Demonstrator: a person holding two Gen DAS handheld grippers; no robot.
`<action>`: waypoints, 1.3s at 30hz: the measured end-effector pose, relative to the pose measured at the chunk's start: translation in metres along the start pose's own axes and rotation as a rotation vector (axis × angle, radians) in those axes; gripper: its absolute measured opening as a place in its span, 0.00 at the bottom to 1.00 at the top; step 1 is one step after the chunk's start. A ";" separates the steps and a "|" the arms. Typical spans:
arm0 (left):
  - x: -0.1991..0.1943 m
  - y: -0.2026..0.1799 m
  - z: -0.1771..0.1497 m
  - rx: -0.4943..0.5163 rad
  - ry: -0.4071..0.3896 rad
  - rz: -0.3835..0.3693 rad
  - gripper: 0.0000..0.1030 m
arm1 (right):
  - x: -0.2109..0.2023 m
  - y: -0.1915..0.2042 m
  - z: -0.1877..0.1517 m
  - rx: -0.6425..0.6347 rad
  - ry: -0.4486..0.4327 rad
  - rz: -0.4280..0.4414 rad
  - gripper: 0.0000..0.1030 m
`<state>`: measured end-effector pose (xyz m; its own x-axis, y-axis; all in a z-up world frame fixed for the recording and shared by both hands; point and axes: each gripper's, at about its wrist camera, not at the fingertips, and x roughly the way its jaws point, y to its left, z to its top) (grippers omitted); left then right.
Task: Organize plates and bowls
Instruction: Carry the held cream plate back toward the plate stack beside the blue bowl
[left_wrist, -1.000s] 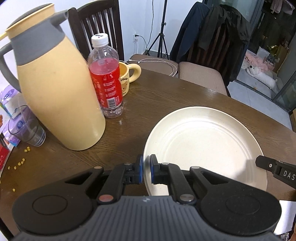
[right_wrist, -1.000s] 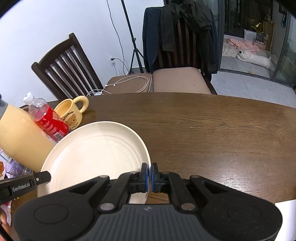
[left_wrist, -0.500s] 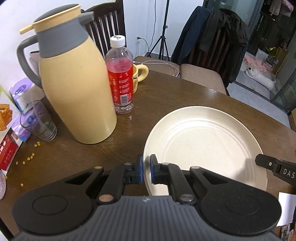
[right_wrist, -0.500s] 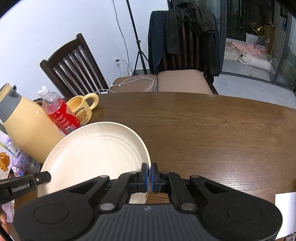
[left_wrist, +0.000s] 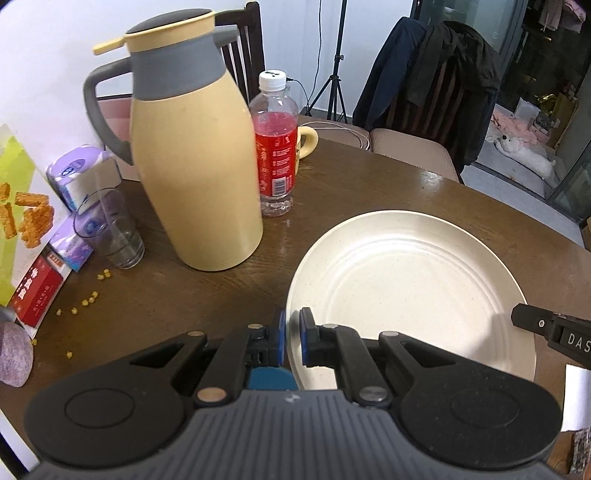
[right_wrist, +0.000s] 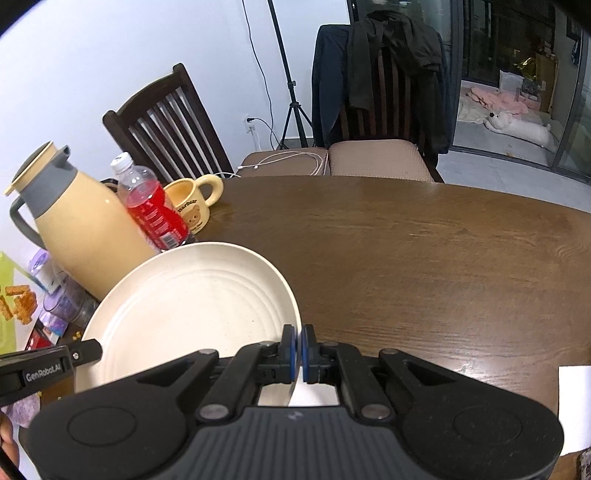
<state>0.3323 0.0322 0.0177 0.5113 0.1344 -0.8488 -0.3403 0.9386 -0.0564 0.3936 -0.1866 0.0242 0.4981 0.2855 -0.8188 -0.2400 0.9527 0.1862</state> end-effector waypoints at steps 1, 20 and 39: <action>-0.002 0.002 -0.002 -0.003 0.000 -0.001 0.08 | -0.001 0.001 -0.001 0.000 0.000 0.001 0.04; -0.031 0.042 -0.033 -0.015 -0.005 0.007 0.08 | -0.026 0.035 -0.039 -0.021 -0.016 0.029 0.04; -0.055 0.090 -0.063 -0.056 -0.008 0.012 0.08 | -0.041 0.077 -0.072 -0.052 -0.018 0.049 0.04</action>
<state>0.2234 0.0894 0.0261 0.5130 0.1482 -0.8455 -0.3899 0.9178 -0.0757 0.2942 -0.1323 0.0330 0.4993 0.3344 -0.7993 -0.3072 0.9309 0.1975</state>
